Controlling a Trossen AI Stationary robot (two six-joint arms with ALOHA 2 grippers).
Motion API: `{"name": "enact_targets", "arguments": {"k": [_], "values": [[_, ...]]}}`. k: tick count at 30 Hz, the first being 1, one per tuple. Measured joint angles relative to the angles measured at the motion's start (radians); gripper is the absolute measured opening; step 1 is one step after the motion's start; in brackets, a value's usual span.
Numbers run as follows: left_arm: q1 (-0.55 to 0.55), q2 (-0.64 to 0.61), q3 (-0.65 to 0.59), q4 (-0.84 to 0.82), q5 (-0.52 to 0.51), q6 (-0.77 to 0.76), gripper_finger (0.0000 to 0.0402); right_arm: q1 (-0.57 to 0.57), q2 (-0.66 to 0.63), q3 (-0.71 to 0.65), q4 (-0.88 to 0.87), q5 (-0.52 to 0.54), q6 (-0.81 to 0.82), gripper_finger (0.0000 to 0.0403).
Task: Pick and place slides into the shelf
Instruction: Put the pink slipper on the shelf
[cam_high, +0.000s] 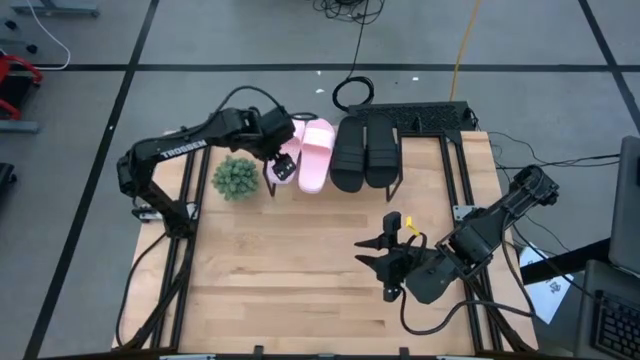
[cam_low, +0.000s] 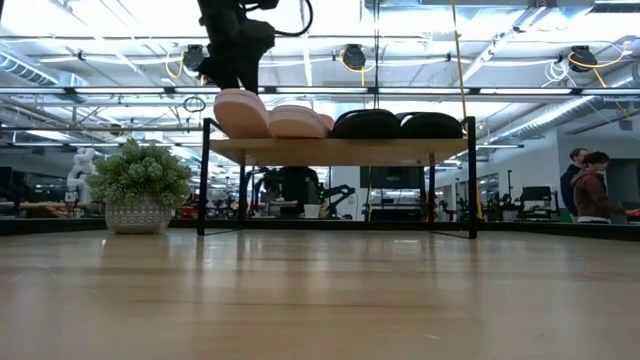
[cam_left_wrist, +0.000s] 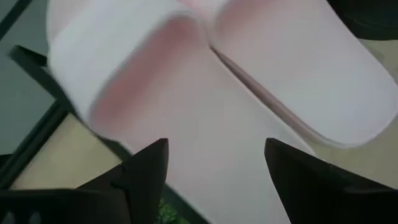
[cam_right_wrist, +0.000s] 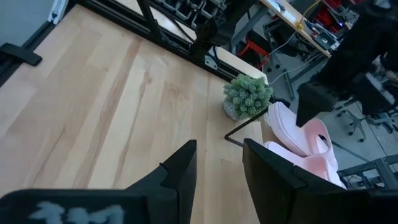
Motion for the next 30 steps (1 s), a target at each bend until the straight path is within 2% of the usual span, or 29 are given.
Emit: {"name": "enact_targets", "arguments": {"k": [10, 14, 24, 30], "values": [[-0.029, 0.023, -0.102, 0.028, 0.024, -0.029, 0.0271, 0.037, -0.014, 0.000, 0.021, 0.000, 0.001, 0.0118], [-0.027, 0.023, -0.104, 0.032, 0.018, -0.031, 0.0271, 0.048, -0.015, 0.000, 0.045, 0.000, -0.004, 0.0118], [-0.028, -0.033, 0.010, 0.012, -0.043, -0.035, 0.0271, 0.050, -0.015, 0.000, 0.054, 0.005, -0.023, 0.0118], [-0.057, -0.156, 0.089, -0.011, -0.103, -0.029, 0.0271, 0.050, -0.059, 0.000, 0.028, 0.088, -0.048, 0.0118]]}}
